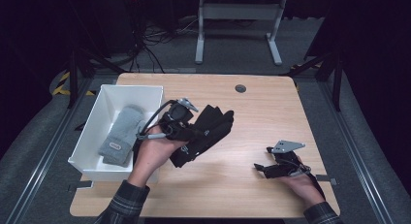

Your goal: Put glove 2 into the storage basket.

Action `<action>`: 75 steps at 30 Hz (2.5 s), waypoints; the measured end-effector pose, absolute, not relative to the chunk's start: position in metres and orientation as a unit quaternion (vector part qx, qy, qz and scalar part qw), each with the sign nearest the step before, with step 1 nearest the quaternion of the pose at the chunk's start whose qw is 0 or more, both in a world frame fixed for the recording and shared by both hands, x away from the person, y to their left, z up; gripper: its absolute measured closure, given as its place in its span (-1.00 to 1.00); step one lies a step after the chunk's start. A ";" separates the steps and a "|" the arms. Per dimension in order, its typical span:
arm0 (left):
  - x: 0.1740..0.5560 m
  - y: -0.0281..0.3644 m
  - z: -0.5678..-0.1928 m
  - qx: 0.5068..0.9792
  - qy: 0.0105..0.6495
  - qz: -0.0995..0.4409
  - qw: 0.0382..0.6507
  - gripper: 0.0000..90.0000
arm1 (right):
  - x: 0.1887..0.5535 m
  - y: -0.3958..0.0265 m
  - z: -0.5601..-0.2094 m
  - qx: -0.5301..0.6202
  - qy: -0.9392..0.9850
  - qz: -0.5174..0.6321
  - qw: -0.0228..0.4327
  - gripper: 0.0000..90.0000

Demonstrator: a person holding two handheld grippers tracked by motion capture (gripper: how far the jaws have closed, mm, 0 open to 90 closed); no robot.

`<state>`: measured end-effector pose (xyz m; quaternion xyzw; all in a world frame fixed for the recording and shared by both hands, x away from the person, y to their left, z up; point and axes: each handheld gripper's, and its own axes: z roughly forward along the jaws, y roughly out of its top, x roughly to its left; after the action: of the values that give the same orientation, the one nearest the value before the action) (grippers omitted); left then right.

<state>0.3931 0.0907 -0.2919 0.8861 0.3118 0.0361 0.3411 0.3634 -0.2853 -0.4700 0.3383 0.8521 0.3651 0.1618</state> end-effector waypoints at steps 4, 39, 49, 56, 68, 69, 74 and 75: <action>0.399 0.114 -0.280 0.876 0.334 0.048 0.346 0.58 | 0.363 -0.285 -0.470 0.338 0.852 0.365 0.162 -0.66; 0.438 0.291 -0.342 0.758 0.579 0.067 0.294 0.57 | 0.364 -0.285 -0.470 0.340 0.851 0.365 0.162 -0.66; 0.448 0.289 -0.370 0.764 0.592 0.091 0.240 0.46 | 0.364 -0.285 -0.470 0.340 0.851 0.365 0.162 -0.66; 0.447 0.291 -0.364 0.752 0.604 0.117 0.239 -0.05 | 0.364 -0.285 -0.470 0.340 0.851 0.365 0.162 -0.66; 0.439 0.276 -0.333 0.760 0.570 0.138 0.280 -0.48 | 0.364 -0.285 -0.470 0.340 0.851 0.365 0.162 -0.66; 0.438 0.272 -0.330 0.762 0.566 0.136 0.284 -0.49 | 0.364 -0.285 -0.470 0.340 0.851 0.365 0.162 -0.66; 0.435 0.251 -0.320 0.773 0.535 0.129 0.315 -0.53 | 0.364 -0.285 -0.470 0.340 0.851 0.365 0.162 -0.66; 0.435 0.246 -0.319 0.777 0.528 0.128 0.319 -0.54 | 0.363 -0.285 -0.470 0.340 0.851 0.365 0.162 -0.66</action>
<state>0.4350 0.2460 -0.3190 0.7768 0.5277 0.1277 0.3190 0.3635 -0.2848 -0.4700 0.3403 0.8514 0.3647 0.1623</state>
